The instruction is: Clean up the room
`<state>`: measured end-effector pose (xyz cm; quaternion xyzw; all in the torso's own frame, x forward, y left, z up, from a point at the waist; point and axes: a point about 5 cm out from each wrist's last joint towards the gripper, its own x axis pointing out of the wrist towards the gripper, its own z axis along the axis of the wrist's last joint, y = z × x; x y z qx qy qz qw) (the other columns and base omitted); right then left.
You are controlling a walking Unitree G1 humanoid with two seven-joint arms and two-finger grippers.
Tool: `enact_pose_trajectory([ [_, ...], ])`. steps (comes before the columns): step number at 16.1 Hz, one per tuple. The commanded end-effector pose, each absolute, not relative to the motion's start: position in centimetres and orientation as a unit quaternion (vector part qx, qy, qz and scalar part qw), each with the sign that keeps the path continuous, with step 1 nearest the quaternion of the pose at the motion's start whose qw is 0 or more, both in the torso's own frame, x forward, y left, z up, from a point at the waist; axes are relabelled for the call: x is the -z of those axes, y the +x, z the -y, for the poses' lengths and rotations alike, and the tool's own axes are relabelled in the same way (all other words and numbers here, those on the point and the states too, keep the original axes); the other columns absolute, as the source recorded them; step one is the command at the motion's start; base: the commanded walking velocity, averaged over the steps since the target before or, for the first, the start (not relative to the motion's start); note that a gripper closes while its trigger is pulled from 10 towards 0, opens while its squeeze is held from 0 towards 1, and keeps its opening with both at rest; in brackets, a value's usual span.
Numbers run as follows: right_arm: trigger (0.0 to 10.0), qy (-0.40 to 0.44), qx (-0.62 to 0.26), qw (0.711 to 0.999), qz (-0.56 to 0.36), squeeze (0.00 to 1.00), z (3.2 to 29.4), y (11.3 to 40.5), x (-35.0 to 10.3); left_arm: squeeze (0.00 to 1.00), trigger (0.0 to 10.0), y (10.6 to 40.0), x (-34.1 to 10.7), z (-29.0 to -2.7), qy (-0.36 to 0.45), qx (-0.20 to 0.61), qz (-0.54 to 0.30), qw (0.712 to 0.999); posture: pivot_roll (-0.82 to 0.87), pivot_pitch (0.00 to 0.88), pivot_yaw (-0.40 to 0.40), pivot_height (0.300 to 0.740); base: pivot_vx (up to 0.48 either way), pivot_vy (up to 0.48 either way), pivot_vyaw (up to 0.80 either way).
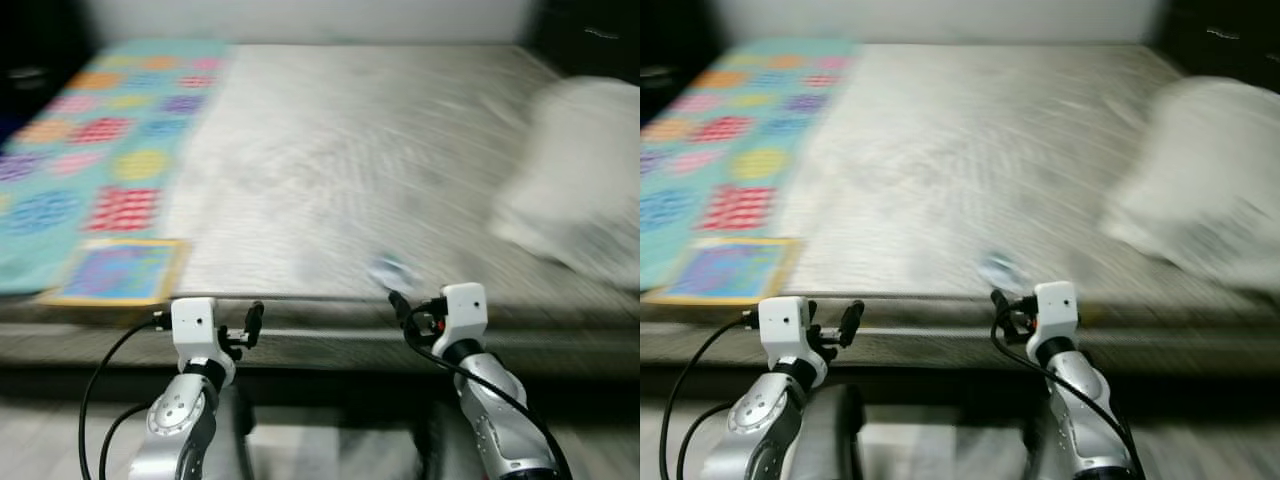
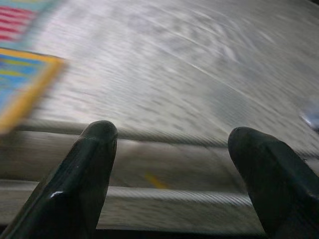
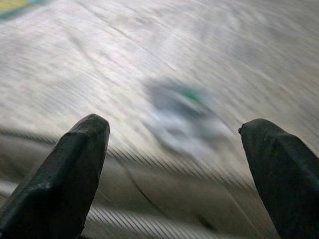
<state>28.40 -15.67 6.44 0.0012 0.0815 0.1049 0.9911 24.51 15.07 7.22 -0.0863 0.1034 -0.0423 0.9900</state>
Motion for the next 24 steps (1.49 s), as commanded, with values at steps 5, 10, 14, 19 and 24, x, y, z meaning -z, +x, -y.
enact_pose_trajectory([
  [5, 10.0, 0.006, -0.091, 0.993, -0.075, 0.0, 16.2, 28.6, -6.7, 0.0, 10.0, 24.6, -7.1, -15.2, -0.082, 0.034, -0.109, 0.99, -0.07, 0.0, -0.019, 0.47, 0.171, 0.0, 0.0],
  [10, 10.0, 0.006, -0.091, 0.993, -0.078, 0.0, 16.2, 28.7, -6.5, 0.0, 10.0, 24.6, -6.9, -15.1, -0.082, 0.036, -0.115, 0.989, -0.07, 0.0, -0.021, 0.47, 0.0, 0.0, 0.0],
  [14, 10.0, -0.002, -0.095, 0.991, -0.091, 0.0, 15.8, 29.0, -6.3, 0.0, 10.0, 24.5, -6.7, -15.0, -0.083, 0.04, -0.127, 0.988, -0.06, 0.0, -0.024, 0.47, 0.0, 0.0, 0.0],
  [19, 10.0, -0.022, -0.084, 0.992, -0.092, 0.0, 15.2, 31.2, -6.8, 0.0, 10.0, 24.3, -6.8, -15.1, -0.091, 0.044, -0.133, 0.986, -0.03, 0.0, -0.015, 0.47, 0.0, 0.0, 0.0],
  [24, 10.0, -0.038, -0.102, 0.99, -0.087, 0.0, 14.0, 32.9, -7.2, 0.0, 10.0, 24.1, -7.1, -15.2, -0.09, 0.051, -0.134, 0.986, -0.01, 0.0, -0.013, 0.47, 0.0, 0.0, 0.0],
])
